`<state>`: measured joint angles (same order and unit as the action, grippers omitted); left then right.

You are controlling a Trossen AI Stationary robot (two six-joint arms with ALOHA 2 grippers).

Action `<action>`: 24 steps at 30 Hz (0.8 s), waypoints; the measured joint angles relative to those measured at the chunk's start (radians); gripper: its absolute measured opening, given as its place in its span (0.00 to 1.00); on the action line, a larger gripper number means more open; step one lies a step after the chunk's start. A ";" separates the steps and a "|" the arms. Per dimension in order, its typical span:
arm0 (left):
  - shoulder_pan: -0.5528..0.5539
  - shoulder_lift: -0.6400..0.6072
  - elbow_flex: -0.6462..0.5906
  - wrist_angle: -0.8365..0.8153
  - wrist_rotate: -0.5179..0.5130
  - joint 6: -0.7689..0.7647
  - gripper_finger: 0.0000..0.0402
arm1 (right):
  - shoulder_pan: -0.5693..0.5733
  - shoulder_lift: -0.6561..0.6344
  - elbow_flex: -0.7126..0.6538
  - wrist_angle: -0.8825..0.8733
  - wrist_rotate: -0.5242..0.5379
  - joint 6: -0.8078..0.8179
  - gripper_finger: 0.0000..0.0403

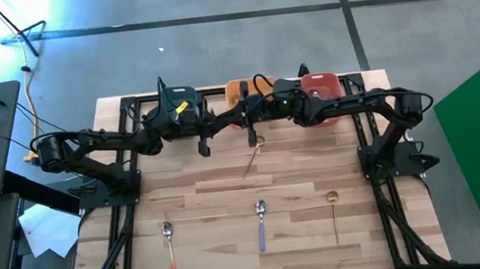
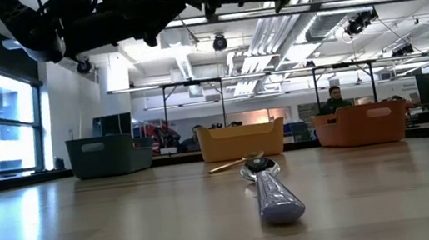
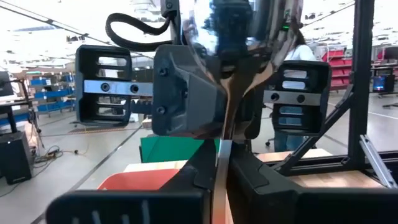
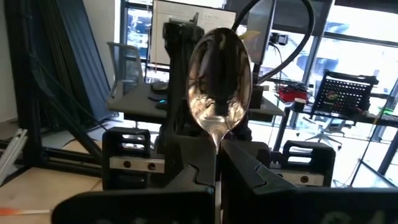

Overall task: Sort silverware by color (type)
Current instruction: Put the right orange spoon into the blue bin

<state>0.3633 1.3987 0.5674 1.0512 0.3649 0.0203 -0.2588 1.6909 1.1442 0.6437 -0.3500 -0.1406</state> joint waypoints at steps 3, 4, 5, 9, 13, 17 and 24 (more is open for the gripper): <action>0.000 0.000 0.000 -0.012 0.000 -0.005 0.03 | 0.011 0.000 0.000 -0.014 0.003 -0.008 0.00; -0.001 0.000 0.000 -0.017 0.000 -0.008 0.03 | 0.014 0.000 0.000 -0.021 0.005 -0.015 0.00; -0.003 0.000 0.000 -0.023 0.000 -0.007 0.02 | 0.016 0.000 0.000 -0.027 0.010 -0.016 0.01; -0.006 -0.003 0.000 -0.063 -0.011 0.008 0.01 | 0.018 -0.009 0.000 -0.058 0.073 -0.016 0.07; -0.002 -0.031 0.000 -0.186 -0.050 0.037 0.01 | 0.016 -0.045 0.000 -0.095 0.206 -0.052 0.19; 0.010 -0.106 0.016 -0.417 -0.116 0.064 0.01 | 0.015 -0.108 0.000 -0.194 0.348 -0.090 0.29; 0.067 -0.225 0.241 -1.226 -0.410 0.075 0.00 | 0.022 -0.245 0.000 -0.508 0.577 -0.092 0.21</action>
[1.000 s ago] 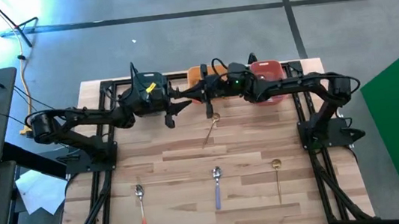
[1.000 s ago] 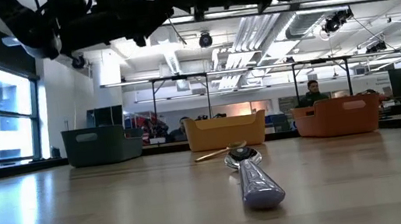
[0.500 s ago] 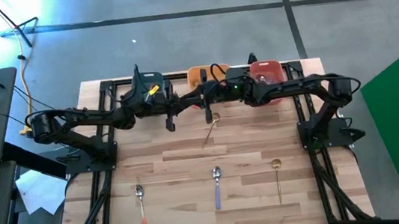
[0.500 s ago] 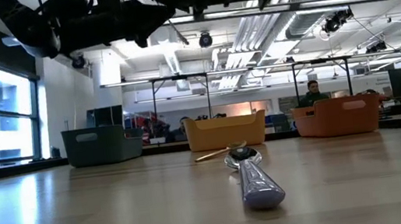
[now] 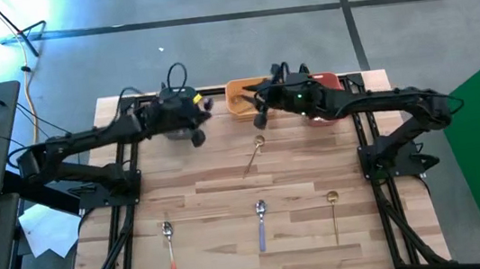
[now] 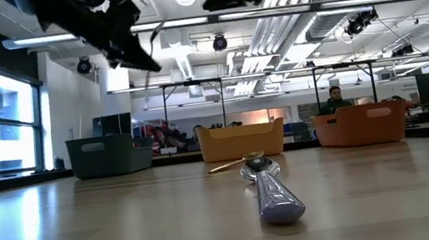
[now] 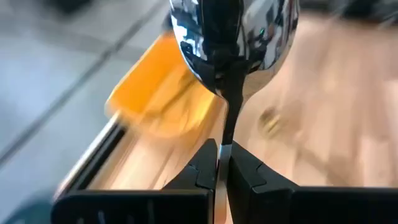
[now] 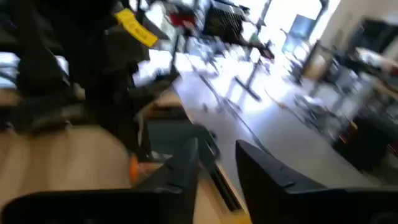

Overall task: Sort silverware by color (type)
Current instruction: Put the right orange spoon into the blue bin

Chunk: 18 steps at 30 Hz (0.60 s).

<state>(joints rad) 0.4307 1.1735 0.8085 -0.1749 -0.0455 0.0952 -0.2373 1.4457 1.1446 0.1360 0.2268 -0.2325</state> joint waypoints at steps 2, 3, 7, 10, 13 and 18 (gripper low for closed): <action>0.043 0.010 0.073 -0.174 -0.012 -0.029 0.00 | 0.017 -0.035 0.000 -0.083 0.048 0.028 0.14; 0.067 0.021 0.104 -0.236 -0.012 -0.035 0.00 | 0.031 -0.051 0.000 -0.126 0.069 0.036 0.09; 0.169 0.093 0.169 -0.368 -0.011 -0.038 0.00 | 0.102 -0.099 0.000 -0.267 0.156 0.067 0.02; 0.261 0.166 0.211 -0.419 0.022 -0.015 0.00 | 0.148 -0.123 0.000 -0.369 0.222 0.112 0.03; 0.349 0.249 0.231 -0.452 0.055 -0.014 0.00 | 0.190 -0.134 0.000 -0.468 0.268 0.173 0.01; 0.451 0.371 0.234 -0.449 0.061 -0.005 0.00 | 0.275 -0.133 -0.001 -0.582 0.339 0.238 0.00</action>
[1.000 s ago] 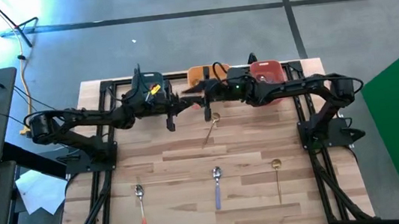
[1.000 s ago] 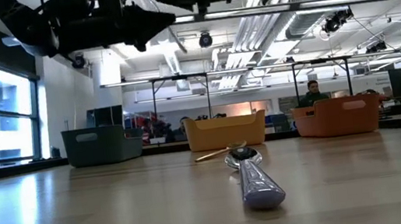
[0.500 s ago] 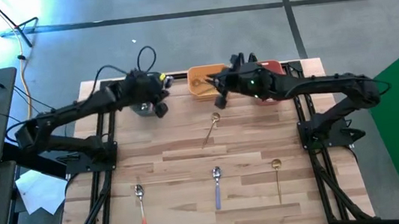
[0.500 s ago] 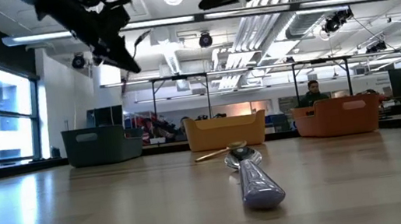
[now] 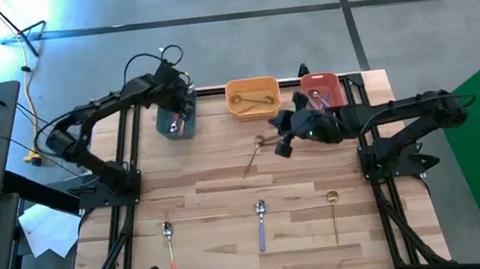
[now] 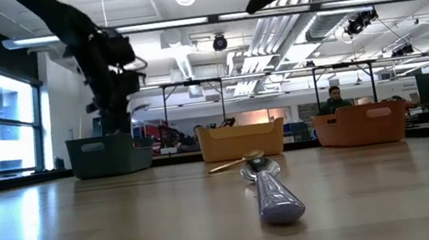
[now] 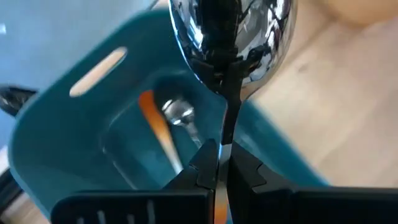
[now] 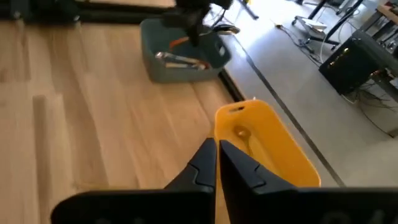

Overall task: Sort silverware by color (type)
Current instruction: Put the right orange spoon into the blue bin

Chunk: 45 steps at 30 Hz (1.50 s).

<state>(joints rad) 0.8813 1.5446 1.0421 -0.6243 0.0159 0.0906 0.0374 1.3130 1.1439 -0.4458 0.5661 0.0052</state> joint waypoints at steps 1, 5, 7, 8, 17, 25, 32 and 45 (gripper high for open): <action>0.016 0.023 0.000 0.005 0.001 0.000 0.00 | 0.014 0.001 0.000 -0.019 0.005 0.011 0.00; 0.056 0.098 0.001 0.027 -0.002 0.021 0.01 | 0.062 0.001 -0.001 -0.064 0.040 0.041 0.00; 0.065 0.127 0.001 0.026 -0.001 0.027 0.01 | 0.074 0.001 -0.001 -0.086 0.040 0.055 0.00; 0.069 0.138 0.001 0.026 0.000 0.027 0.01 | 0.078 0.001 -0.001 -0.094 0.040 0.065 0.00; 0.071 0.154 0.001 0.073 0.000 0.000 0.10 | 0.064 0.002 -0.125 -0.056 0.013 0.069 0.00; 0.049 0.153 0.001 0.156 -0.004 -0.035 0.26 | -0.029 0.002 -0.306 0.204 -0.167 -0.047 0.01; 0.017 0.112 -0.030 0.275 -0.006 -0.034 0.28 | -0.152 0.042 -0.366 0.362 -0.345 -0.179 0.17; 0.005 -0.077 -0.291 0.446 0.001 -0.019 0.19 | -0.293 0.219 -0.199 0.322 -0.520 -0.411 0.34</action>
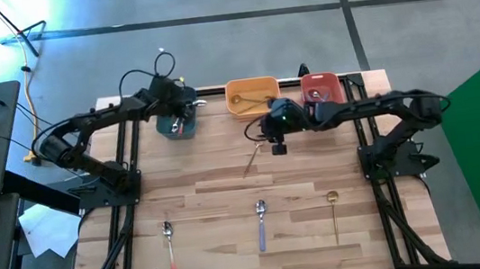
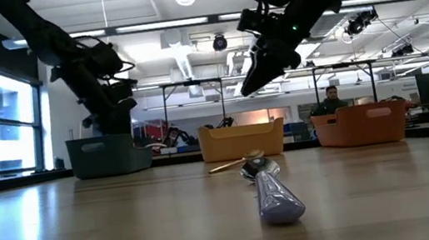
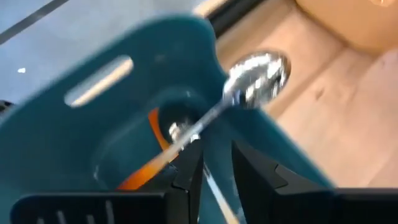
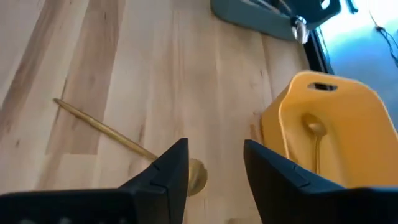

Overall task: Sort silverware by color (type)
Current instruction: Put the right orange spoon into the blue bin

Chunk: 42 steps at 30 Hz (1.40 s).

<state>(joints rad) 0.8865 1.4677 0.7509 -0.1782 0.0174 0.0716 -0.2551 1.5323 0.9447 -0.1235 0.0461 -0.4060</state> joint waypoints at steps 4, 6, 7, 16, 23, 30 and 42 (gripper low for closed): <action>-0.005 0.008 -0.036 0.029 0.000 0.076 0.19 | -0.021 0.001 0.032 0.002 -0.011 -0.036 0.33; -0.005 0.023 -0.039 0.055 -0.003 0.103 0.21 | -0.028 0.001 0.041 0.000 -0.016 -0.040 0.33; -0.005 0.031 -0.039 0.072 -0.005 0.117 0.23 | -0.031 0.001 0.045 0.001 -0.024 -0.043 0.33; -0.011 0.126 -0.039 0.144 0.029 0.348 0.30 | -0.031 0.001 0.047 -0.009 -0.055 -0.041 0.32; -0.010 0.172 -0.039 0.179 0.030 0.383 0.12 | -0.030 0.001 0.047 -0.007 -0.055 -0.001 0.32; -0.019 0.155 -0.039 0.174 -0.065 0.374 0.01 | -0.030 0.001 0.047 -0.007 -0.055 0.036 0.32; -0.024 -0.038 -0.039 0.051 -0.056 0.263 0.00 | -0.030 0.000 0.047 -0.007 -0.054 0.033 0.32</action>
<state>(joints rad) 0.8622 1.4294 0.7124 -0.1275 -0.0385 0.3347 -0.2852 1.5326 0.9913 -0.1303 -0.0083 -0.3731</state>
